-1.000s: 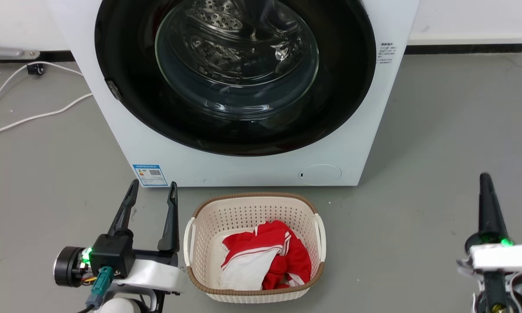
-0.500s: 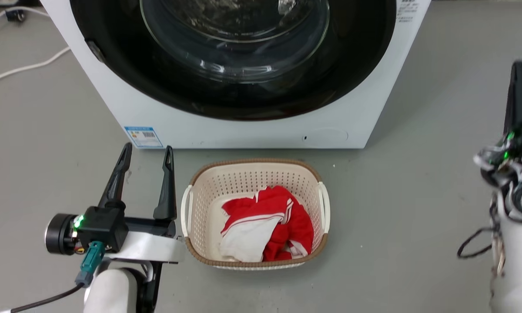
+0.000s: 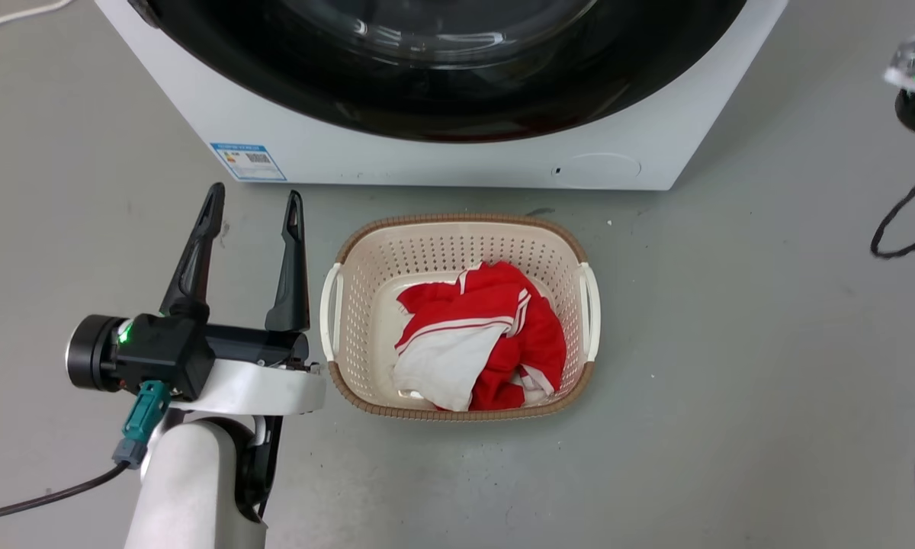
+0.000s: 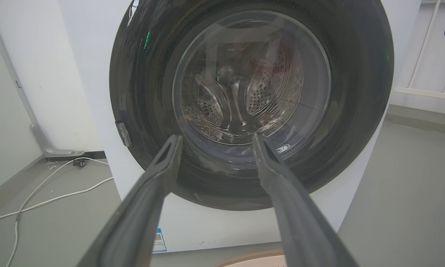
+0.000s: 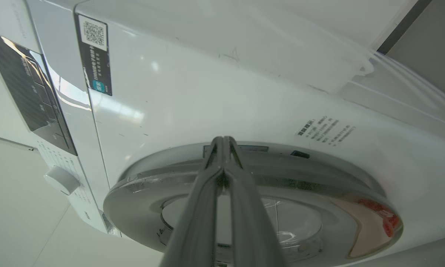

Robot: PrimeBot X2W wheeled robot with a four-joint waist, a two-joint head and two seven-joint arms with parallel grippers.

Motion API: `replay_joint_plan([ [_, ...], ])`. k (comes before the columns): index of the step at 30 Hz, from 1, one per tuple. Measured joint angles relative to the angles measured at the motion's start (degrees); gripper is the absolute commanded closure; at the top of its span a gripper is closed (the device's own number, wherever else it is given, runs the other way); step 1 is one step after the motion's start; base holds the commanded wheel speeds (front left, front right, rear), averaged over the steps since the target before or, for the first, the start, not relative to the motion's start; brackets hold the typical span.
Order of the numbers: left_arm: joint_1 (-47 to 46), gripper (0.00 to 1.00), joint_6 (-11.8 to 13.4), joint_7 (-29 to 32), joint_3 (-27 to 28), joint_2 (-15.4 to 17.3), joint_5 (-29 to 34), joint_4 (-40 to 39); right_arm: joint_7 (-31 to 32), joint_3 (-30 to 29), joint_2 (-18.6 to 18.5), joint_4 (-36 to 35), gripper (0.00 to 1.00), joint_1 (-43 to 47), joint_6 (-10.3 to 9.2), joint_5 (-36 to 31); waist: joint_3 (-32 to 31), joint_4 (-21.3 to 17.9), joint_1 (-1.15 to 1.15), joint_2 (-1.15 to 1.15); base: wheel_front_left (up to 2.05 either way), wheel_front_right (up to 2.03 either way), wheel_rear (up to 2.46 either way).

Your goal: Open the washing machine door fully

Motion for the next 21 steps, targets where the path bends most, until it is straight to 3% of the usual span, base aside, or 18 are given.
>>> replay_joint_plan([
  [10,-1.8,0.00,-0.6,0.0,0.2,0.0,0.0,-1.1,5.9,2.1,-1.3,15.1,1.00,-13.8,0.00,-7.0,4.3,1.4,0.00,0.00,0.00,0.00,0.00],
  [21,-2.8,0.00,-1.0,0.0,0.0,-0.1,0.0,-1.3,8.8,3.5,-2.3,22.7,1.00,-20.7,0.00,-11.2,7.2,2.4,0.00,0.00,0.00,0.00,0.00],
])
